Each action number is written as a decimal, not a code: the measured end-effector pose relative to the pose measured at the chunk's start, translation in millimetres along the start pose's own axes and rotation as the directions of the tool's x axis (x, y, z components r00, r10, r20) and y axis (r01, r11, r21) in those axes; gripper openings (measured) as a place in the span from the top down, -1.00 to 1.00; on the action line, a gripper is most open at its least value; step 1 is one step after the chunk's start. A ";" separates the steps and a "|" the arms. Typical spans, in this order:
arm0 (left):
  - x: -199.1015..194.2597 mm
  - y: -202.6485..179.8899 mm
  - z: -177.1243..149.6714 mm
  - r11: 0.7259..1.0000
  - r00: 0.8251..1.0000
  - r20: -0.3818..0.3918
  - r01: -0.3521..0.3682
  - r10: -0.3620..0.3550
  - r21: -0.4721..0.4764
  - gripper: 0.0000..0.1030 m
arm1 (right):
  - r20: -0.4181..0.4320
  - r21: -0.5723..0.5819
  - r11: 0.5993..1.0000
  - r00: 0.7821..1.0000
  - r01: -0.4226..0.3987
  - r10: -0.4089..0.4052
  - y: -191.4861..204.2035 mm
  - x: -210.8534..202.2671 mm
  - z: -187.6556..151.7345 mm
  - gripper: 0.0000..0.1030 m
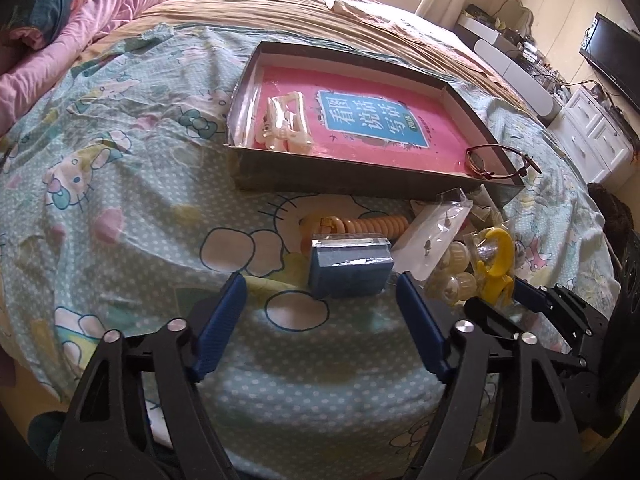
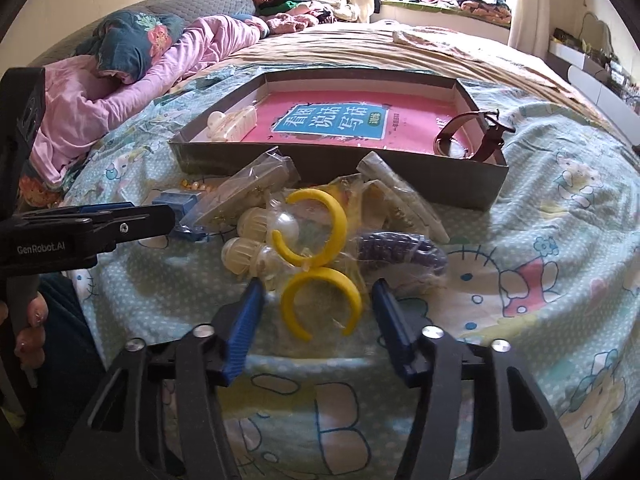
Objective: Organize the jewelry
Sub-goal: 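Grasp the blue box with the left gripper while the right grasps the bagged yellow hair bands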
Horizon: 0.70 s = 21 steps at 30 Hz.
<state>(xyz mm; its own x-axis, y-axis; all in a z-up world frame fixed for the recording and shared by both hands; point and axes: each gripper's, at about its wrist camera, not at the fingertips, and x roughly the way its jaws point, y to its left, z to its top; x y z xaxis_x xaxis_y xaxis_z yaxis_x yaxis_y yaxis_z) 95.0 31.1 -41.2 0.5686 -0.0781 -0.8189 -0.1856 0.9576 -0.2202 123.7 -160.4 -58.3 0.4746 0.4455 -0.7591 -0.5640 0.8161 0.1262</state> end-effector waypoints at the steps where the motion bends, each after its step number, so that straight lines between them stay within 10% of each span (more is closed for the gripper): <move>1: 2.1 0.3 1.3 1.000 1.000 -0.005 0.001 -0.001 -0.002 -0.30 | 0.001 0.006 1.000 1.000 -0.003 0.003 -2.4 -0.7 0.1 0.16; 12: 20.6 -8.6 6.2 0.999 0.999 -0.023 0.034 -0.034 0.000 0.24 | 0.040 0.028 0.999 0.999 -0.036 0.034 -16.5 -18.0 2.9 0.22; 21: 11.3 -9.6 3.7 0.997 0.997 0.014 0.078 -0.078 0.007 0.27 | 0.072 0.031 0.998 0.996 -0.050 0.047 -20.2 -33.9 7.3 0.23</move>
<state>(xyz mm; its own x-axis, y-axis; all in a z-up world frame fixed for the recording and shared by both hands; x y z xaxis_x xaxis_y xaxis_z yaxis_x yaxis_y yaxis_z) 106.2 22.0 -46.4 0.5922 -0.1487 -0.7919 -0.1350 0.9506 -0.2795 123.9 -189.3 -30.4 0.4948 0.5088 -0.7045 -0.5656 0.8040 0.1834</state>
